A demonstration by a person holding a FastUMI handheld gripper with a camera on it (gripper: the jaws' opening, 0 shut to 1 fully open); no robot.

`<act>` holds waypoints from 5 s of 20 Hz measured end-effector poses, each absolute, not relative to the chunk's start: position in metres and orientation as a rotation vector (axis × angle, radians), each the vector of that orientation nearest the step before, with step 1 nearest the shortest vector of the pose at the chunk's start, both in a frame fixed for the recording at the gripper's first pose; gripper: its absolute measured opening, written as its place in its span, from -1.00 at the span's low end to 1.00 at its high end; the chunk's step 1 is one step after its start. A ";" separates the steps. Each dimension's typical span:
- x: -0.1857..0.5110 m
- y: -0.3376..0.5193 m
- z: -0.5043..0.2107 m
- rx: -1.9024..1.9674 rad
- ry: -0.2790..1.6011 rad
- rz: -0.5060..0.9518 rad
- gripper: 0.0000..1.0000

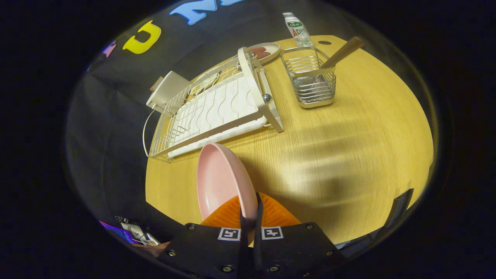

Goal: Take the plate from the dish rack, then take the spoon from the basket and place it into the plate.

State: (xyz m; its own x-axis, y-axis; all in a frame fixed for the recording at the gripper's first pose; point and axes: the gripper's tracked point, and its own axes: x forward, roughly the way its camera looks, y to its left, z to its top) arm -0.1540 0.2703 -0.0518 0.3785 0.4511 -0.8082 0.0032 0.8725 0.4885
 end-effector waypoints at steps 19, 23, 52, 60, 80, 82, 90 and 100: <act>-0.133 0.231 -0.059 0.594 0.964 0.250 -0.40; -0.123 0.193 -0.025 0.358 0.801 0.194 -0.40; 0.015 0.098 0.034 0.174 0.223 0.124 -0.40; 0.022 0.114 0.040 0.200 0.224 0.147 -0.70; 0.003 0.119 0.120 0.125 0.242 0.118 -0.96; -0.006 0.122 0.135 0.116 0.233 0.113 -0.96; -0.042 0.140 0.178 0.069 0.212 0.098 -0.96; -0.105 0.194 0.178 0.046 0.256 0.144 -0.96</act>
State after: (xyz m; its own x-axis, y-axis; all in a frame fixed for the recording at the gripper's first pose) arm -0.1054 0.1938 0.1778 0.9573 0.1477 -0.2485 -0.1360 0.9887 0.0637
